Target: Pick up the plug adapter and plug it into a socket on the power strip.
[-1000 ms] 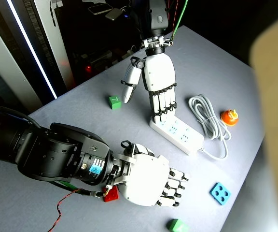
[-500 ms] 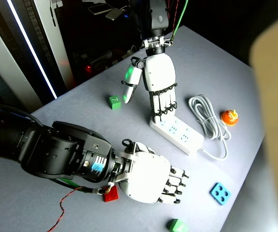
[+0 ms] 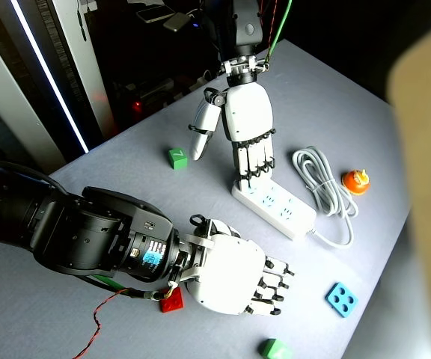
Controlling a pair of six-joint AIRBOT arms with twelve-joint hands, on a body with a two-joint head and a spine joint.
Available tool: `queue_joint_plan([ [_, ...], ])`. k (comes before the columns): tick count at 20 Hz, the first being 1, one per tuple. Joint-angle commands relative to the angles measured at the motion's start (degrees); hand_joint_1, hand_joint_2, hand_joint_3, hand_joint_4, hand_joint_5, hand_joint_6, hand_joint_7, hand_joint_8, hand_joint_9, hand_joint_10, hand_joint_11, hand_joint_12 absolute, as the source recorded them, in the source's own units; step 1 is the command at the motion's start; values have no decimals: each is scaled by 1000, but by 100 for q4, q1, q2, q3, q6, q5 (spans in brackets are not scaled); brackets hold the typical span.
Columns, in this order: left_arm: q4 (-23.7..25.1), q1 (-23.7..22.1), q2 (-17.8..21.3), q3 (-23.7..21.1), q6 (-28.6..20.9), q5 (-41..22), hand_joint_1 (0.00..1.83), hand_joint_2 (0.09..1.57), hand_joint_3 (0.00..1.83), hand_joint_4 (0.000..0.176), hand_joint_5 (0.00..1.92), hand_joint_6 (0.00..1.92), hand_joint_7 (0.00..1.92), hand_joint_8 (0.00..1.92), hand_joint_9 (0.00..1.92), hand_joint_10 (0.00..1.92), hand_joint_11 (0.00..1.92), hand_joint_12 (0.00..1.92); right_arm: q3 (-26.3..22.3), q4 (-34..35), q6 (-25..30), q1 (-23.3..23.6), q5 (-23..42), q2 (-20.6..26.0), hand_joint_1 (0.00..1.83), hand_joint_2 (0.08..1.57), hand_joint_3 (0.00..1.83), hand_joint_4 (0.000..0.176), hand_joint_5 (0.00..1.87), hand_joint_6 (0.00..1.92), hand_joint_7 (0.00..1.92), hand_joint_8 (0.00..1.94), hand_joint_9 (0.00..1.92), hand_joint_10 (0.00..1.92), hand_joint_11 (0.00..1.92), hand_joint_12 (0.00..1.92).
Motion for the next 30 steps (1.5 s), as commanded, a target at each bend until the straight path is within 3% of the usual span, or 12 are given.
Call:
queue_joint_plan([
  [1,141,-40,34,22,-11,-33,0,1205,0,0,83,1,90,3,71,5,0,82,17,27,41,36,541,10,902,1215,0,0,163,3,210,1,233,3,0,693],
  [3,141,-37,34,18,-11,-33,0,1205,0,0,68,0,69,0,55,0,0,40,18,27,41,36,555,11,850,1252,13,0,165,3,220,4,242,5,0,698],
  [16,135,73,65,-76,-26,99,0,1199,0,0,76,4,66,3,40,1,0,59,17,27,40,19,570,11,944,1222,0,0,239,9,294,9,305,8,0,838],
  [18,134,114,84,-96,-27,128,0,1196,0,0,96,1,83,0,59,0,0,138,17,27,36,15,572,11,918,1244,5,0,224,3,267,2,278,3,0,766],
  [20,133,132,96,-100,-27,126,0,1201,2,0,67,6,64,8,37,5,3,59,17,27,35,16,580,10,875,1272,14,0,215,2,261,1,276,3,0,755],
  [24,88,146,97,-116,-27,123,0,1202,0,0,73,0,61,0,42,2,0,74,17,27,34,15,583,10,899,1248,0,0,290,12,329,9,343,14,0,853],
  [25,81,147,99,-123,-27,121,0,1202,0,0,73,1,62,1,42,2,0,74,17,27,34,15,583,10,994,1206,0,0,325,17,361,12,371,17,0,902],
  [30,81,152,105,-131,-27,119,0,1203,0,0,57,0,52,1,22,0,0,54,17,27,27,16,586,11,1026,1178,1,0,389,8,392,2,393,3,0,896],
])
